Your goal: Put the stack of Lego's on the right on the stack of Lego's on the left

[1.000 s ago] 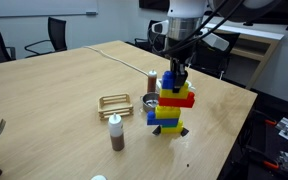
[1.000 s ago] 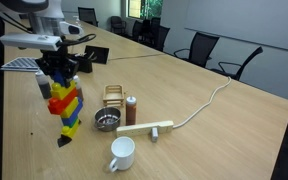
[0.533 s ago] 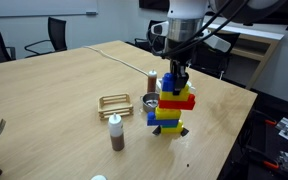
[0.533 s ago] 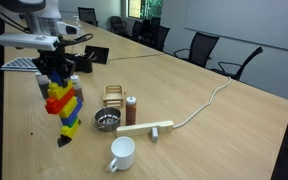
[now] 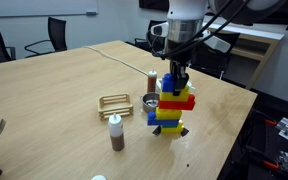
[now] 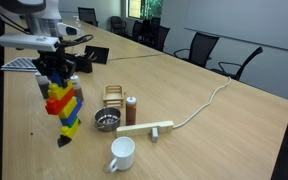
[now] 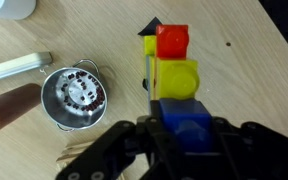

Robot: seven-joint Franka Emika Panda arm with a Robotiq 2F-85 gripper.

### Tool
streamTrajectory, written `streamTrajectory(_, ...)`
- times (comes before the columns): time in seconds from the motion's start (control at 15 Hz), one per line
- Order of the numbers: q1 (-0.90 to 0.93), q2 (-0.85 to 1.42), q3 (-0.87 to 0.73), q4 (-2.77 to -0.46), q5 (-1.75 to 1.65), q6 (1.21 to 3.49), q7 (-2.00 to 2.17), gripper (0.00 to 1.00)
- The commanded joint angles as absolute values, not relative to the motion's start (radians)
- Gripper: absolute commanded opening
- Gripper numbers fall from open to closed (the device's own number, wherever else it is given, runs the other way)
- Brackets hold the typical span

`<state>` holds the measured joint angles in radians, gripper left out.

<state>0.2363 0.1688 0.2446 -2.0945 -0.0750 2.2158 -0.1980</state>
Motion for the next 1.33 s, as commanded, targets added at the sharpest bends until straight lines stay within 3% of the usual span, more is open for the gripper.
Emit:
streamTrajectory(0.0,0.226,0.181,0.243,-2.107,-0.055,2.219,-0.232,0.11)
streamTrajectory(0.8,0.181,0.237,0.245,-2.12,0.07,2.256,-0.353,0.11)
streamTrajectory(0.87,0.179,0.236,0.244,-2.118,0.077,2.252,-0.356,0.45)
streamTrajectory(0.93,0.176,0.235,0.244,-2.118,0.087,2.25,-0.364,0.62)
streamTrajectory(1.27,0.175,0.219,0.247,-2.118,0.125,2.249,-0.4,0.96)
